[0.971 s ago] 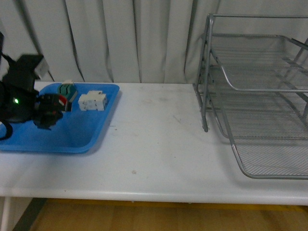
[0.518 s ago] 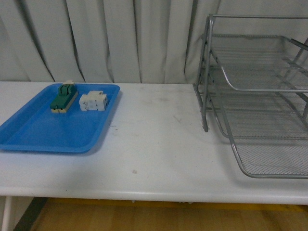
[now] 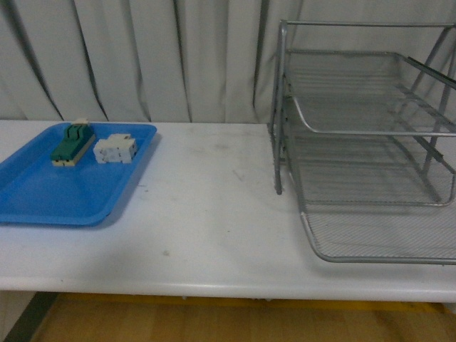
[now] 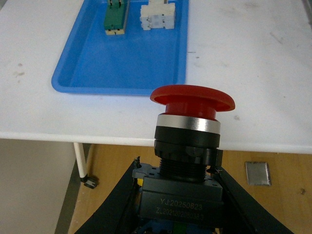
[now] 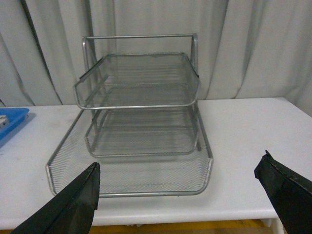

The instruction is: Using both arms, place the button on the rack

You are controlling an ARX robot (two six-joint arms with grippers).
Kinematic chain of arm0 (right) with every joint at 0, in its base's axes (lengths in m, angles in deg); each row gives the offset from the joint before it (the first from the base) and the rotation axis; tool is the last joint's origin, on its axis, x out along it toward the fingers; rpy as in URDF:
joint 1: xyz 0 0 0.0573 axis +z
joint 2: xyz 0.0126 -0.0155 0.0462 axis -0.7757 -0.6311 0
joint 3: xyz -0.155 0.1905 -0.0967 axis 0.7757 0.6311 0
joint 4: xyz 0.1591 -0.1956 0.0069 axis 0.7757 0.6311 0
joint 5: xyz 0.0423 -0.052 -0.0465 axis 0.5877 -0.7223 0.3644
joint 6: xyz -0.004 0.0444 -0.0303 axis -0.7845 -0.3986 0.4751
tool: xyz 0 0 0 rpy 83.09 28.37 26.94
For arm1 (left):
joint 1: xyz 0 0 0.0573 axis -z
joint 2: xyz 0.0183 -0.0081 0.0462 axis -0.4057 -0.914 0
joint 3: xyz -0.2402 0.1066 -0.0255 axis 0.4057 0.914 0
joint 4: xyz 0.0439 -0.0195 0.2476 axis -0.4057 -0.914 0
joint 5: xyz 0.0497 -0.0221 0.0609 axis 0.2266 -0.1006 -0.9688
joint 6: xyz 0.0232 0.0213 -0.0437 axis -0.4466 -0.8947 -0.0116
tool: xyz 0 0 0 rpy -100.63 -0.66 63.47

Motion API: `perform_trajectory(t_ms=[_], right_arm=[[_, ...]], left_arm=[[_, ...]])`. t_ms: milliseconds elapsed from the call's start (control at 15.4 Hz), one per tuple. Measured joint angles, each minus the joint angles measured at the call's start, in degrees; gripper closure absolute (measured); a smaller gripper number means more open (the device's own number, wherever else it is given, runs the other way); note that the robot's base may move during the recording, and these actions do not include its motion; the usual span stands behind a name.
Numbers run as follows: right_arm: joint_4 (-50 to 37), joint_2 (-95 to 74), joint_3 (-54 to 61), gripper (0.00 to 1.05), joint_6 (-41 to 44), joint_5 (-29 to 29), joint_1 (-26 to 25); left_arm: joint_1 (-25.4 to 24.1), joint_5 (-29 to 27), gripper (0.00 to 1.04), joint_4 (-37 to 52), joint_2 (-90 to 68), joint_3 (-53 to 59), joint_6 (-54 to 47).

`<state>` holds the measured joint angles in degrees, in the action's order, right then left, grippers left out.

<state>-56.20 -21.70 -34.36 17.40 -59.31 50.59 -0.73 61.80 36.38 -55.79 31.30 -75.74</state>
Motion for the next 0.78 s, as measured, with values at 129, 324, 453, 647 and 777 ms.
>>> perform_trajectory(t_ms=[129, 324, 453, 647, 777], right_arm=[[-0.02, 0.00, 0.00, 0.06, 0.00, -0.02, 0.00], [0.07, 0.00, 0.00, 0.06, 0.00, -0.02, 0.00], [0.02, 0.00, 0.00, 0.06, 0.02, -0.02, 0.00], [-0.20, 0.00, 0.00, 0.06, 0.02, -0.20, 0.24], [-0.02, 0.00, 0.00, 0.06, 0.00, -0.20, 0.26]], left_arm=[[0.00, 0.04, 0.68, 0.00, 0.04, 0.00, 0.00], [0.00, 0.04, 0.68, 0.04, 0.07, 0.00, 0.00], [0.22, 0.07, 0.68, -0.04, -0.02, 0.00, 0.00], [0.48, 0.46, 0.68, 0.00, -0.15, 0.00, 0.00], [-0.11, 5.14, 0.68, 8.09, -0.22, 1.90, -2.49]])
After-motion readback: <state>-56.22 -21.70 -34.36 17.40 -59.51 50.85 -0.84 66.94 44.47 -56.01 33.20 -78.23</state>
